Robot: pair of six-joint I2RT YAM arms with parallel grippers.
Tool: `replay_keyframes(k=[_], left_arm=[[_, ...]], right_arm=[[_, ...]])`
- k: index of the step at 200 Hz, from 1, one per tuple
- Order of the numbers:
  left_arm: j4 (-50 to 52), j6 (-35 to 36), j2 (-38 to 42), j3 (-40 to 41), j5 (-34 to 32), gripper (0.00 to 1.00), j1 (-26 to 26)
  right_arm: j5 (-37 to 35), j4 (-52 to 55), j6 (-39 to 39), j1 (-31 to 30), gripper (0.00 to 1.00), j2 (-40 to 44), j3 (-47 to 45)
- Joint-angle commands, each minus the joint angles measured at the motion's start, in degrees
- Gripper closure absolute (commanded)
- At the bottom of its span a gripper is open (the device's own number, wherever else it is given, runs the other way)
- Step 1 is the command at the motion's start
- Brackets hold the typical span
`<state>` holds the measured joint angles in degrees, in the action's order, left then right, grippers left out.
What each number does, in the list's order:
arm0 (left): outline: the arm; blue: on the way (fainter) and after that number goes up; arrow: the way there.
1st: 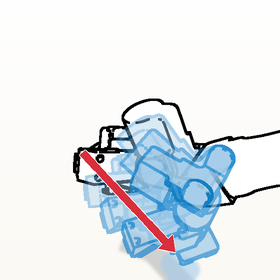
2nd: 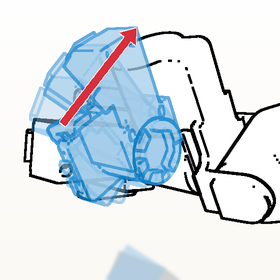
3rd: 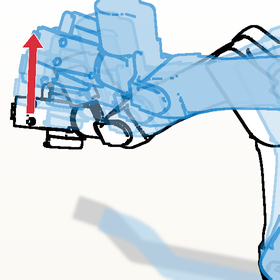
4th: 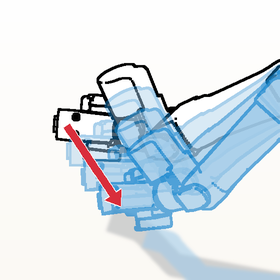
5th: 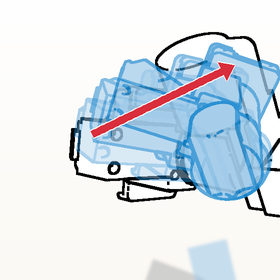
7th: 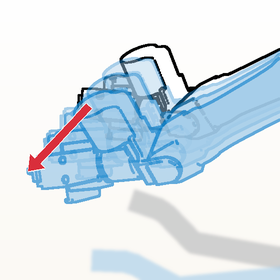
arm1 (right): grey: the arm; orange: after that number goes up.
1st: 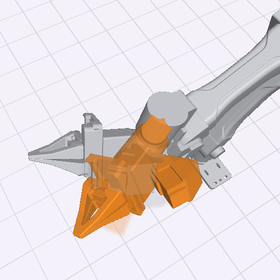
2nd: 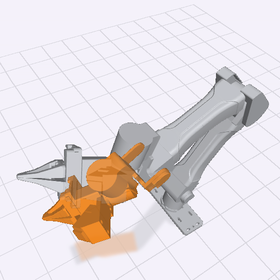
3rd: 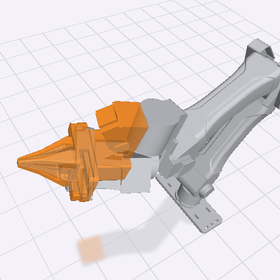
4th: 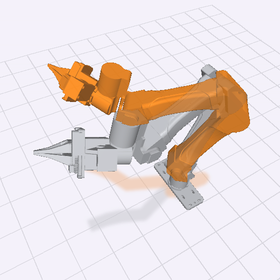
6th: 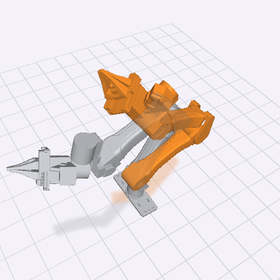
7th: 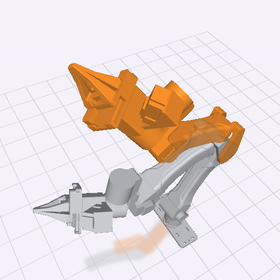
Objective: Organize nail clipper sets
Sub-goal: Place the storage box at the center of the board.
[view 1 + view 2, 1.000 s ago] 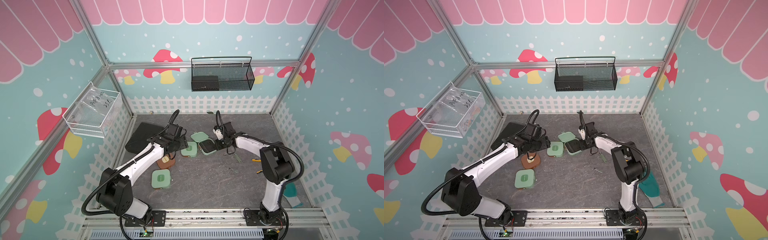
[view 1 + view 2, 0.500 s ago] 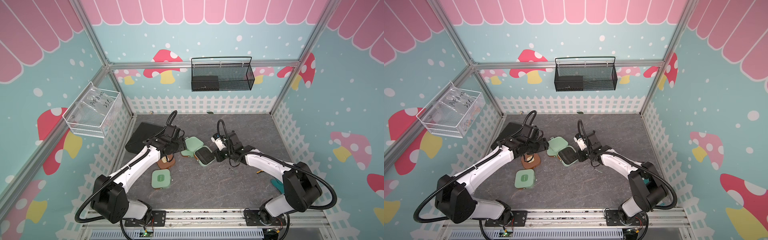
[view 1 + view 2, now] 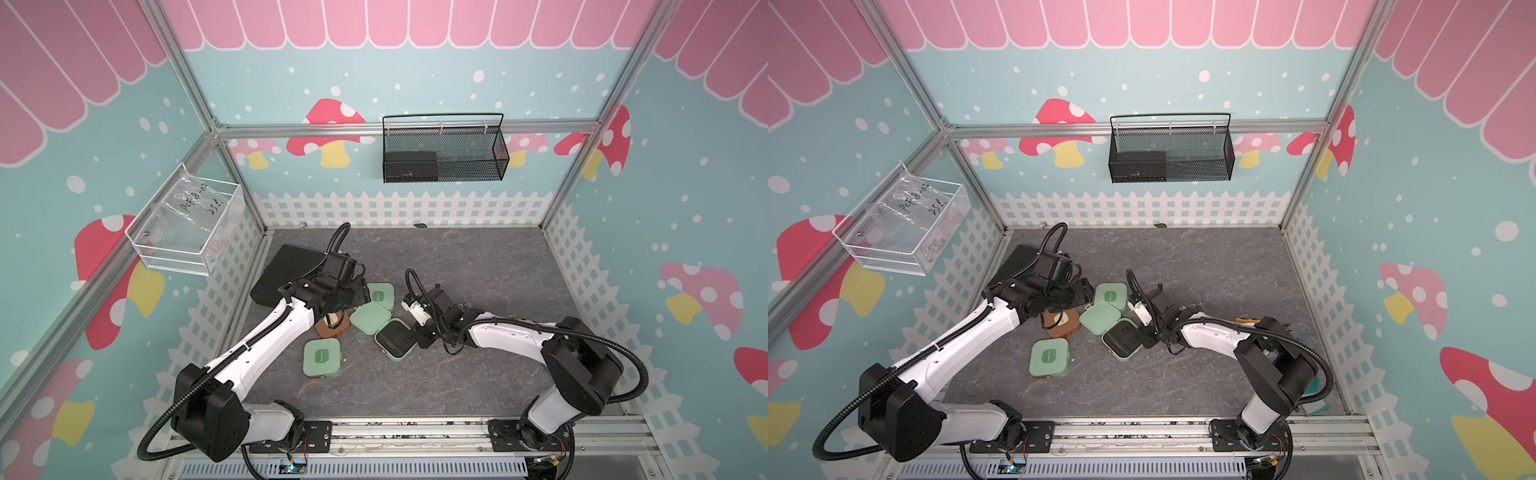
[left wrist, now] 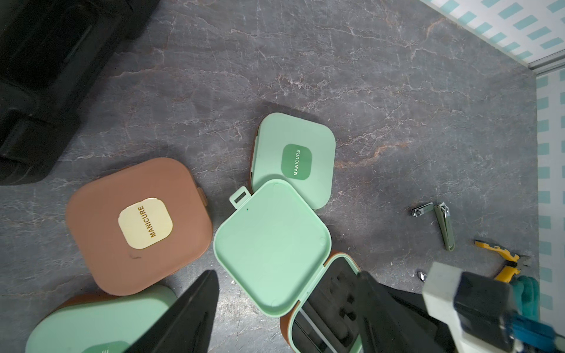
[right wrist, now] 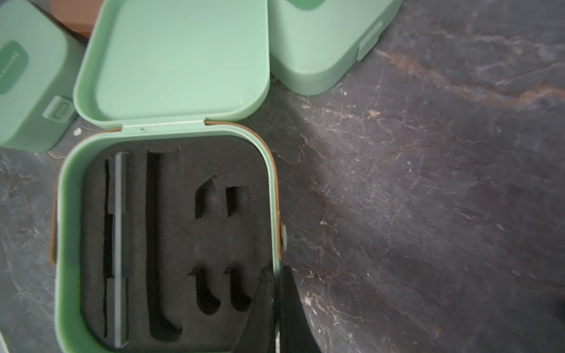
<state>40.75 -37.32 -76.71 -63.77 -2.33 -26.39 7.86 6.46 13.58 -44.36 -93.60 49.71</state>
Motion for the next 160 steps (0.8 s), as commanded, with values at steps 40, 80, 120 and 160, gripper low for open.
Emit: replay_keyframes(k=[40,80,120,160], left_arm=[[0.7,-0.7,0.6,1.4,-0.2,0.27,-0.3],[0.5,-0.9,0.3,1.7,-0.2,0.27,-0.7],[0.5,-1.0,0.8,2.4,-0.5,0.27,-1.3],[0.5,-1.4,1.9,3.8,-0.7,0.25,-2.3]], right_arm=[[-4.7,1.9,1.2,-2.7,1.0,-4.9,1.2],[-7.1,5.5,1.8,-4.3,0.91,-7.5,3.6],[-7.4,7.4,3.0,-4.8,0.72,-6.9,5.5],[-11.6,12.0,3.7,-4.4,0.61,-2.4,9.0]])
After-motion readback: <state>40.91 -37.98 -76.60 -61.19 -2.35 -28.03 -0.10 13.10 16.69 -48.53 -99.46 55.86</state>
